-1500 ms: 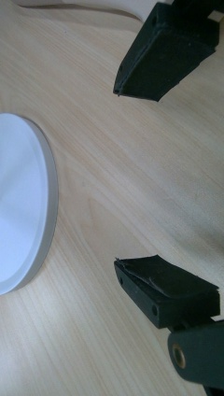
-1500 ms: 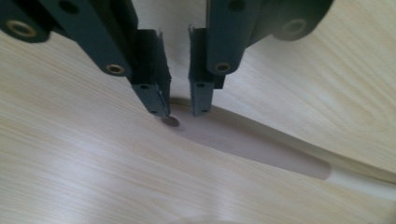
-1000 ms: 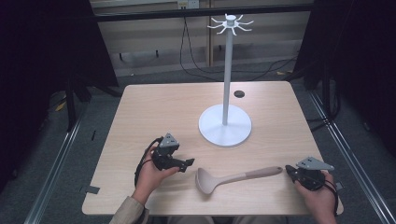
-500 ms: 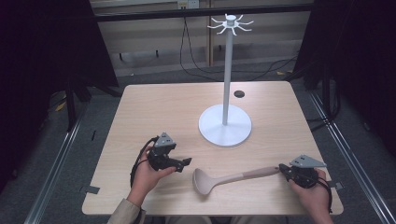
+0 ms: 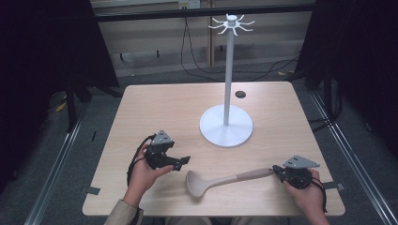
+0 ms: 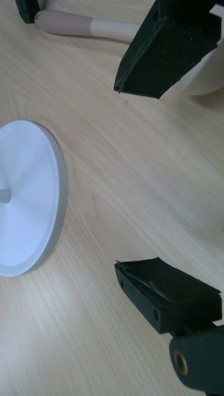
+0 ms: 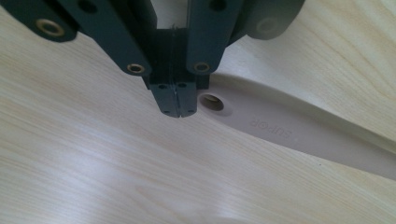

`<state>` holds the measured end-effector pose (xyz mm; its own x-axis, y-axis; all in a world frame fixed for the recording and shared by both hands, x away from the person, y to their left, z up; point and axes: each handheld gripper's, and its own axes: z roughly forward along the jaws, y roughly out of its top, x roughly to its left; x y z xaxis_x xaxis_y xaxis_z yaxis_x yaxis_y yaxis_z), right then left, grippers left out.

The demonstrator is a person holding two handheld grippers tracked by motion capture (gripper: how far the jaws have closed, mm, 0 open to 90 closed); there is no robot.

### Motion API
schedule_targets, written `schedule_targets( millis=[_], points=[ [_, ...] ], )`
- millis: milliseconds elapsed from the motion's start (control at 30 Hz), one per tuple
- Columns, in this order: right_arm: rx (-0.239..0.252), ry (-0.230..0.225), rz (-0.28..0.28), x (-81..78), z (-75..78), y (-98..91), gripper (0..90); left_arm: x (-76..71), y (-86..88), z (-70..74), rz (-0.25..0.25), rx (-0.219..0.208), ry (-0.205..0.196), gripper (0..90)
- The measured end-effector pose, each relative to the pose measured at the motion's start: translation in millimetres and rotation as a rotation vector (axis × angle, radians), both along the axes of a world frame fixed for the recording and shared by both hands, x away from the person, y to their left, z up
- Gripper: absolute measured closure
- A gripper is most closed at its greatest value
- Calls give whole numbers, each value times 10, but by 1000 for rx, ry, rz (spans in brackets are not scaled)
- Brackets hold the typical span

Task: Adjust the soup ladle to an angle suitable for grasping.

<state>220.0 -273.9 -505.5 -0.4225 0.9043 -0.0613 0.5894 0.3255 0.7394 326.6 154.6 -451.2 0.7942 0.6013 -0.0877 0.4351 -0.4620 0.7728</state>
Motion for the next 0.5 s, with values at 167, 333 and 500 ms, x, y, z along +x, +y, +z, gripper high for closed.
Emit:
schedule_targets(
  millis=[167, 333, 500],
  points=[
    [5, 4, 6, 8, 2, 53, 900, -4, 25, 33, 9, 6, -9, 111],
    [12, 8, 23, 24, 2, 114, 900, -7, 64, 78, 20, -10, -14, 109],
    [13, 12, 16, 24, 5, 165, 900, -17, 71, 134, 19, 1, -22, 108]
  ],
)
